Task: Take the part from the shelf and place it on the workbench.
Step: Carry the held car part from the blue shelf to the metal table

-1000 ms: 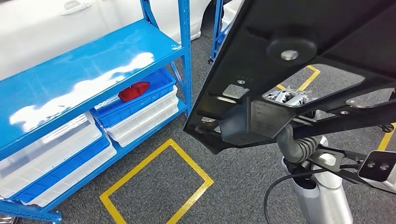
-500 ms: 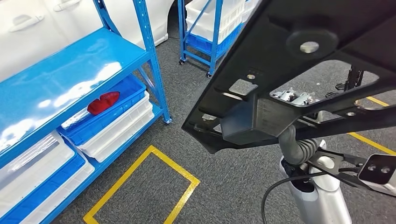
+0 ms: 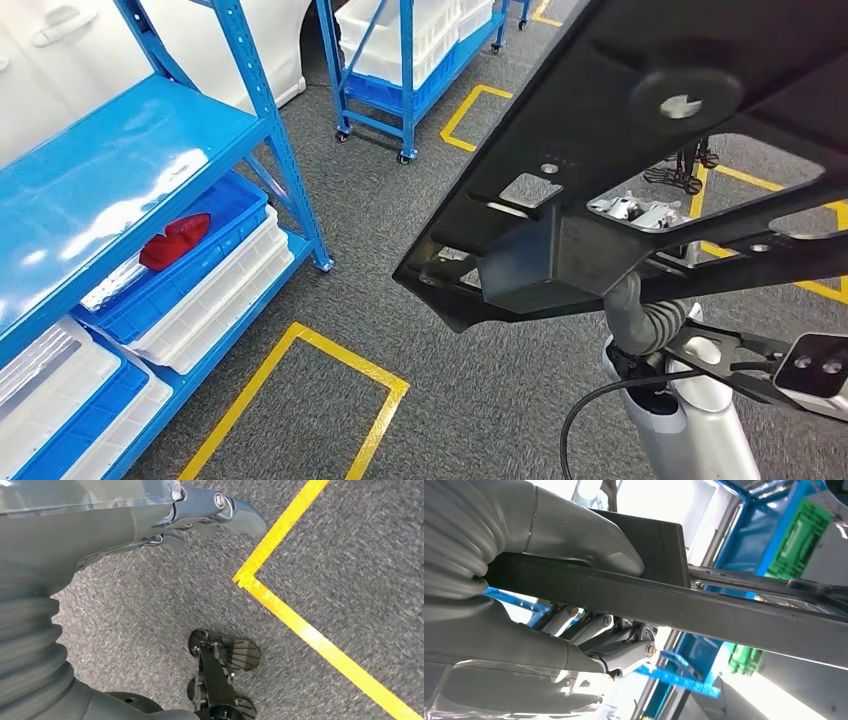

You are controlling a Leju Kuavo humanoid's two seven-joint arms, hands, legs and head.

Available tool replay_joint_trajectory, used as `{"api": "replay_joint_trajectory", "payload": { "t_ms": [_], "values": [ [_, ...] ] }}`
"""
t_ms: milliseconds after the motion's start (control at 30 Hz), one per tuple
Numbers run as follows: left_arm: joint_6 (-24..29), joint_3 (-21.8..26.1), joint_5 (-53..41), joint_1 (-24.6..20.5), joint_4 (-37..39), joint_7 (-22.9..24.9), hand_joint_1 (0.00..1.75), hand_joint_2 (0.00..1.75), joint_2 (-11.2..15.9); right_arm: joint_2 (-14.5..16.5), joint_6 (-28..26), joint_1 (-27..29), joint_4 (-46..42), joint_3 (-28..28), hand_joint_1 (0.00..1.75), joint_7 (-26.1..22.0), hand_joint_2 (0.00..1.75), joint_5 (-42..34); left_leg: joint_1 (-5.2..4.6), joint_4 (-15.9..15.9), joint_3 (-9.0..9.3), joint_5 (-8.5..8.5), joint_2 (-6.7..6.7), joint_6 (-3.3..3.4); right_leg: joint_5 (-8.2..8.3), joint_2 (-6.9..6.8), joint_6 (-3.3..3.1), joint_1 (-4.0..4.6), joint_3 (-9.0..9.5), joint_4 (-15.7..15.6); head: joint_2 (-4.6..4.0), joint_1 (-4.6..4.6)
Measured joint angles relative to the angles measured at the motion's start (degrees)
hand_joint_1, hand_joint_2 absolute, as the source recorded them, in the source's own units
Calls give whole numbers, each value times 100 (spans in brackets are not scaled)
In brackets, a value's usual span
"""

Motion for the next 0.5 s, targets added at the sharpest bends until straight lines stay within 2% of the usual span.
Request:
{"api": "replay_joint_trajectory", "payload": {
  "t_ms": [67,100,133,167,233,267,300,333,367,400,433,467,500],
  "values": [
    [-10,35,41,-2,0,52,0,175,35,-17,6,25,1,-1,175,-22,175,-19,-6,-5,22,-21,94,-61,-1,95,-64,23,-15,-24,1,-3],
    [-5,63,68,-3,0,65,0,175,52,-30,12,45,-1,-4,175,-36,175,-22,7,15,30,-53,94,-94,9,159,-94,17,-10,-38,1,-4],
    [-1,95,98,2,0,74,0,175,65,-45,35,61,-4,-15,175,-64,175,-31,24,112,1,-135,18,-120,19,224,-130,9,-2,-52,1,-10],
    [1,129,129,11,0,81,0,175,82,-57,69,78,-8,-30,175,-97,175,-44,39,324,-84,-275,-104,-142,29,288,-166,-2,8,-67,1,-19],
    [-1,208,197,37,0,104,0,175,122,-69,173,127,-13,-75,175,-164,175,-84,50,1076,-433,-656,-383,-157,31,413,-212,-1,16,-75,0,-38],
    [-2,250,236,53,0,121,0,175,148,-71,218,155,-12,-97,175,-175,175,-104,50,1462,-627,-793,-442,-158,30,489,-223,7,16,-74,0,-40],
    [-2,297,274,67,0,143,0,175,175,-73,254,179,-14,-122,175,-164,175,-126,48,1695,-758,-827,-470,-155,29,573,-227,14,17,-70,1,-40],
    [4,344,308,79,0,167,0,175,202,-75,275,199,-26,-152,175,-133,175,-144,47,1701,-787,-740,-483,-147,29,661,-228,19,22,-63,1,-42],
    [10,387,341,89,0,191,0,175,231,-75,285,217,-49,-183,175,-94,175,-158,48,1473,-707,-550,-504,-133,27,749,-224,21,28,-54,1,-42],
    [19,427,367,94,0,212,0,175,256,-75,287,238,-84,-217,175,-55,175,-166,50,1074,-542,-306,-571,-116,21,827,-216,20,35,-42,1,-44],
    [27,470,391,98,0,228,0,175,284,-75,288,265,-125,-250,175,-30,175,-166,56,669,-367,-125,-695,-99,14,895,-202,26,35,-27,1,-46],
    [33,509,409,100,-1,236,0,175,311,-75,290,300,-164,-276,175,-17,175,-161,62,357,-229,-11,-800,-87,10,960,-179,26,25,-11,1,-47],
    [44,544,422,100,-1,241,0,175,333,-75,292,344,-199,-302,175,-12,175,-156,60,173,-147,32,-879,-72,10,1019,-148,20,9,-1,1,-49]
  ]
}}
